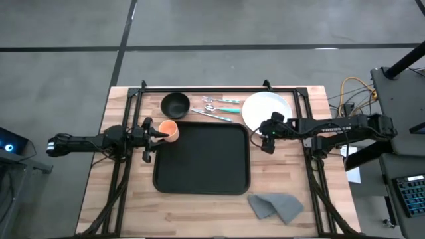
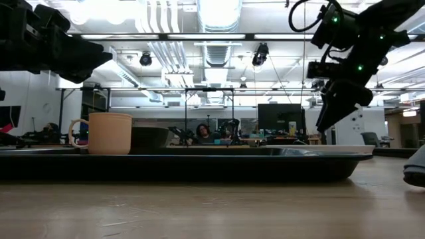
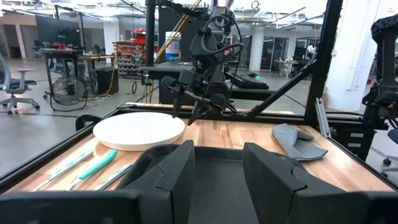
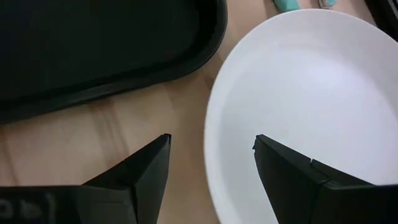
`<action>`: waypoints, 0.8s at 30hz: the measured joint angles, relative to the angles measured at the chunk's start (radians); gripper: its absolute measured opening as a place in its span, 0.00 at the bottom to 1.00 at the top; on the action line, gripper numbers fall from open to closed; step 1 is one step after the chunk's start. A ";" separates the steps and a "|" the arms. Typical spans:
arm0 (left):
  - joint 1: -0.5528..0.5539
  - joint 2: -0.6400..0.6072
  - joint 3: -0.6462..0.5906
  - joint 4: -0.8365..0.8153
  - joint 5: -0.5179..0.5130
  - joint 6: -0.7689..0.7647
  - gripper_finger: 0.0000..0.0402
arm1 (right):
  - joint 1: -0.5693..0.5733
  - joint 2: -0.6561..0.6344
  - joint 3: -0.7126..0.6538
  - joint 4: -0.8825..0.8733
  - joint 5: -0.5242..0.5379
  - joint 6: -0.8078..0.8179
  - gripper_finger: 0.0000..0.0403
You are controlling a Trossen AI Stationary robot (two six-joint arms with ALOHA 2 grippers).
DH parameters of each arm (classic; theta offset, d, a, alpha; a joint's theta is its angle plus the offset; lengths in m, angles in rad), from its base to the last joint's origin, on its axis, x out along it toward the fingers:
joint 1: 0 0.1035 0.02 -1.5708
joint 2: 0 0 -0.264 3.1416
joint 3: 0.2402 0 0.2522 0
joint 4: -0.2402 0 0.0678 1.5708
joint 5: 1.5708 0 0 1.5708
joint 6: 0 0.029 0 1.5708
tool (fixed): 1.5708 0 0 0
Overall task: Set up tray
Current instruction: Put the white plate to the bottom right of the orange mug on the black serving tray
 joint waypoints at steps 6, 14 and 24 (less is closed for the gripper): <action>0.000 0.000 0.000 0.000 0.000 0.000 0.29 | -0.024 0.000 -0.028 0.018 -0.027 0.011 0.55; 0.000 0.000 0.000 0.000 0.000 0.000 0.29 | -0.084 0.000 -0.072 0.021 -0.078 0.034 0.55; 0.000 0.000 0.000 0.000 0.000 0.000 0.29 | -0.121 0.000 -0.076 0.048 -0.081 0.013 0.55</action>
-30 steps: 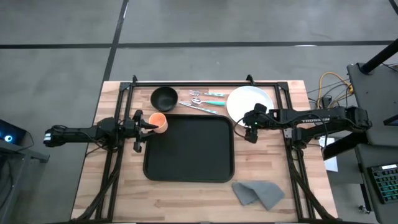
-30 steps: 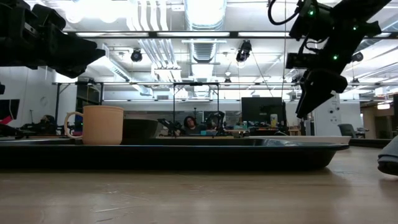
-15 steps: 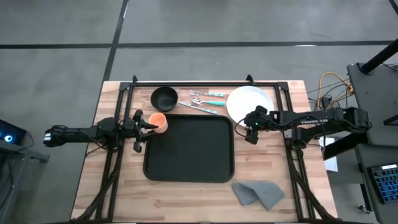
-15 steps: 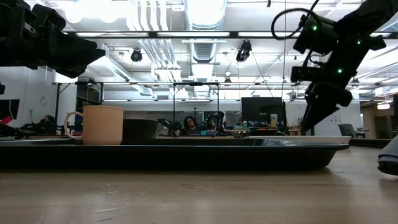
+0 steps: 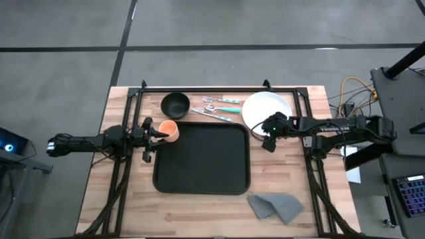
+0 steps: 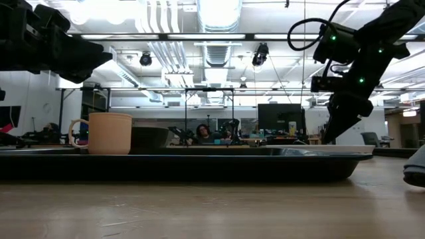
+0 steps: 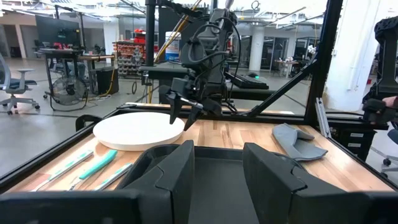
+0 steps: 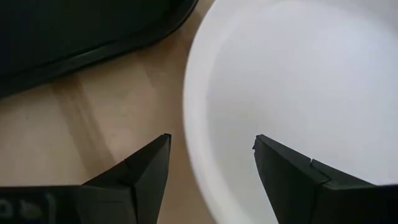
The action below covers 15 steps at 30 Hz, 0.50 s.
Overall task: Set up tray
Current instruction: Put the white plate to the bottom right of the orange mug on the black serving tray
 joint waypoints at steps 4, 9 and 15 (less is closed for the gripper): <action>0.000 0.000 0.000 0.000 0.000 0.000 0.29 | -0.027 0.000 0.000 0.010 -0.035 -0.009 0.55; 0.000 0.000 0.000 0.000 0.000 0.000 0.29 | -0.036 0.000 0.000 0.042 -0.043 -0.030 0.55; 0.000 0.000 0.000 0.000 0.000 0.000 0.29 | -0.036 0.000 0.000 0.046 -0.048 -0.030 0.55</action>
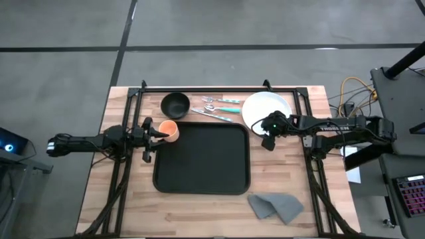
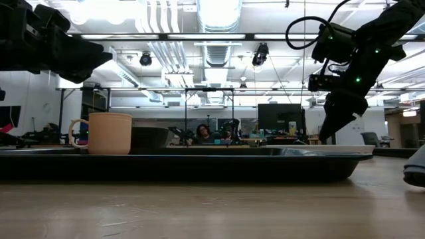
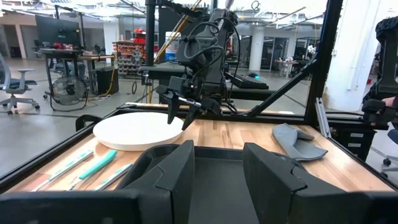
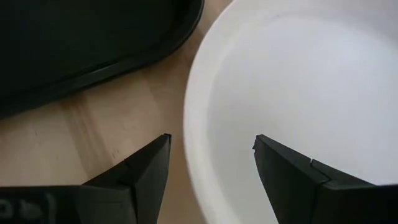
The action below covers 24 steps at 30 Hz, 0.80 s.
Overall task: Set up tray
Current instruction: Put the white plate to the bottom right of the orange mug on the black serving tray
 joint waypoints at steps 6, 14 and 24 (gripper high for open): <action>0.000 0.000 0.000 0.000 0.000 0.000 0.29 | 0.000 0.001 0.000 0.006 0.000 0.006 0.55; 0.000 0.000 0.000 0.000 0.000 0.000 0.29 | 0.000 0.207 0.035 0.055 -0.002 -0.029 0.55; 0.000 0.000 0.000 0.000 -0.001 0.000 0.29 | -0.025 0.429 0.179 0.051 0.003 -0.094 0.50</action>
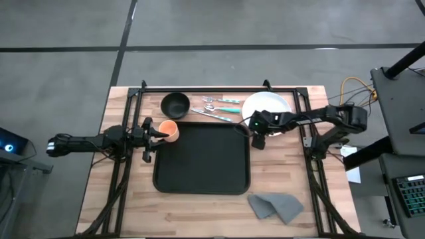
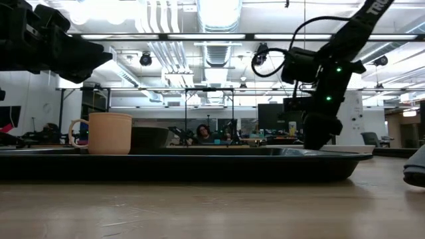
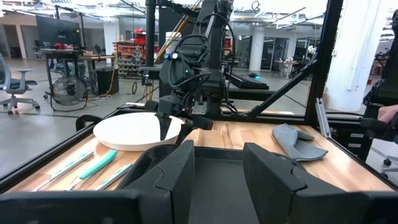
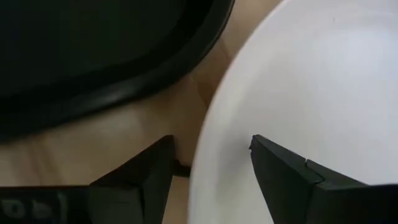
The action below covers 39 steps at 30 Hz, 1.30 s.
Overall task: Set up tray
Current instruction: Put the white plate to the bottom right of the orange mug on the black serving tray
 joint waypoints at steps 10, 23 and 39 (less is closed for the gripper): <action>0.000 0.000 0.000 0.000 0.000 0.000 0.29 | -0.002 0.015 0.061 -0.101 0.005 0.018 0.30; 0.000 0.000 0.000 0.000 0.000 0.000 0.29 | 0.000 0.007 0.073 -0.180 0.031 -0.055 0.03; 0.000 0.000 0.000 0.000 0.000 0.000 0.29 | 0.082 -0.037 0.167 -0.217 0.169 -0.106 0.02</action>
